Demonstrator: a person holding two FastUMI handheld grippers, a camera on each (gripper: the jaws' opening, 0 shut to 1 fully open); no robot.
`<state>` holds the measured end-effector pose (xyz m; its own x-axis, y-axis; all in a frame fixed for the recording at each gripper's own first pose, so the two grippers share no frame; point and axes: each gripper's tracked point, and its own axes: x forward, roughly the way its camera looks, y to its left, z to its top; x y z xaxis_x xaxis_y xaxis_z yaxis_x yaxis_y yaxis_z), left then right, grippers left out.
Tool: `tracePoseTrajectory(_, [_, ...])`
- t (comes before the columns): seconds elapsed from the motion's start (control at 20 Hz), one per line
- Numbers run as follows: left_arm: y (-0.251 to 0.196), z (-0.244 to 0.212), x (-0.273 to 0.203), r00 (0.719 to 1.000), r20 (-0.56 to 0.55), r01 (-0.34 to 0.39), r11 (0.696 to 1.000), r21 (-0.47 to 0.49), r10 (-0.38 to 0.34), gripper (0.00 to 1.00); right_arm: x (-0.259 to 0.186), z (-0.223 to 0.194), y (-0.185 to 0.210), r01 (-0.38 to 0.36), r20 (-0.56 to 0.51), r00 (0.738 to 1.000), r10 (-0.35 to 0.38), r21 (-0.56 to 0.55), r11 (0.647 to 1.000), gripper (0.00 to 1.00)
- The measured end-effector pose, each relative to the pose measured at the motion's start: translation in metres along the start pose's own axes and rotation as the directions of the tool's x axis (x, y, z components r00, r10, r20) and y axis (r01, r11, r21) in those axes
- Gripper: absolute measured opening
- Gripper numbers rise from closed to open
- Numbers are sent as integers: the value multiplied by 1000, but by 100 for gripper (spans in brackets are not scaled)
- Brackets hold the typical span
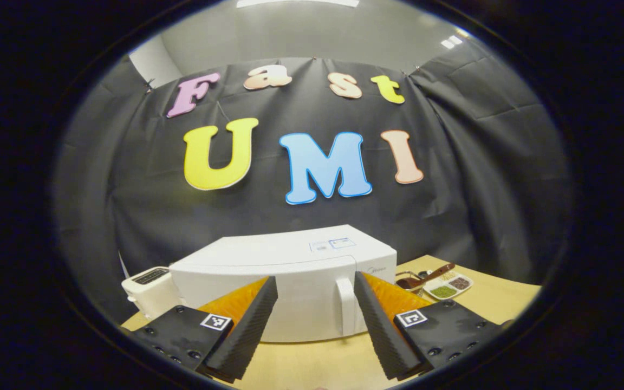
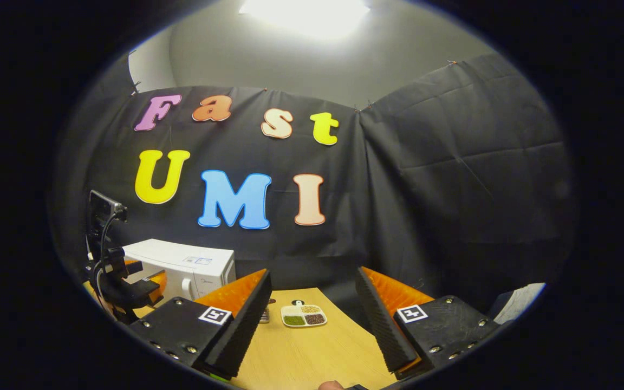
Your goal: Open the microwave oven with the left hand, put the food in, and close the microwave oven.
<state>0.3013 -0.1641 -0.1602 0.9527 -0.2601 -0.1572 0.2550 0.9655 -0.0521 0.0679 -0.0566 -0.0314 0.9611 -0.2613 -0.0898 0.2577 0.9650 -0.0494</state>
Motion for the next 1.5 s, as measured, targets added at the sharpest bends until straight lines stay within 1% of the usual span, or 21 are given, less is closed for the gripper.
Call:
tracePoseTrajectory(0.1, [-9,-16,15,999,-36,27,1000,-9,-27,93,-4,1,-11,51,-3,999,-51,-29,998,95])
tracePoseTrajectory(0.15, [-13,-25,23,998,-57,38,999,-16,-38,95,-7,2,-17,76,-4,997,-76,-34,997,95])
tracePoseTrajectory(0.2, [-16,-31,29,996,-73,46,999,-22,-48,94,-11,1,-21,97,-9,995,-98,-31,995,95])
tracePoseTrajectory(0.25, [-18,-38,34,995,-87,56,998,-26,-58,97,-15,-1,-24,116,-16,993,-116,-26,993,95])
tracePoseTrajectory(0.3, [-20,-42,41,993,-95,62,998,-24,-64,96,-19,-3,-28,135,-25,990,-136,-25,991,95])
tracePoseTrajectory(0.35, [-20,-44,48,993,-98,66,998,-20,-68,93,-23,-5,-31,153,-34,987,-154,-30,988,95])
tracePoseTrajectory(0.45, [-27,-53,59,990,-108,86,996,-8,-87,95,-29,-8,-37,182,-43,982,-184,-46,982,95])
tracePoseTrajectory(0.6, [-37,-64,75,984,-132,121,993,5,-119,84,-37,-5,-38,213,-36,976,-216,-81,974,95])
tracePoseTrajectory(0.7, [-44,-70,81,982,-137,134,991,-1,-133,73,-39,-4,-37,224,-32,973,-228,-99,970,95])
tracePoseTrajectory(0.75, [-46,-72,82,981,-142,132,991,6,-130,63,-40,-3,-34,224,-34,973,-228,-103,969,95])
tracePoseTrajectory(0.8, [-47,-74,84,979,-150,142,990,10,-139,60,-41,-2,-32,223,-31,973,-228,-104,969,95])
tracePoseTrajectory(0.9, [-41,-78,88,980,-162,122,992,23,-116,53,-40,3,-30,223,-18,974,-226,-112,968,95])
tracePoseTrajectory(0.95, [-42,-80,87,979,-164,126,992,12,-123,39,-40,5,-31,224,-9,974,-227,-120,967,95])
tracePoseTrajectory(1.05, [-42,-80,86,977,-168,131,991,-9,-131,36,-41,9,-32,225,4,974,-226,-132,965,95])
tracePoseTrajectory(1.15, [-42,-80,86,975,-174,135,991,-15,-136,27,-41,9,-32,219,3,975,-220,-131,967,95])
tracePoseTrajectory(1.25, [-42,-79,85,974,-190,122,992,-25,-125,19,-41,9,-33,206,4,978,-207,-129,970,95])
tracePoseTrajectory(1.3, [-42,-78,85,974,-192,116,992,-45,-123,20,-41,12,-34,205,12,979,-205,-132,970,95])
tracePoseTrajectory(1.35, [-42,-80,85,971,-203,116,992,-49,-124,16,-42,13,-36,203,20,979,-202,-134,970,95])
tracePoseTrajectory(1.5, [-41,-79,83,970,-213,108,992,-65,-120,14,-40,13,-40,182,25,983,-180,-123,976,95])
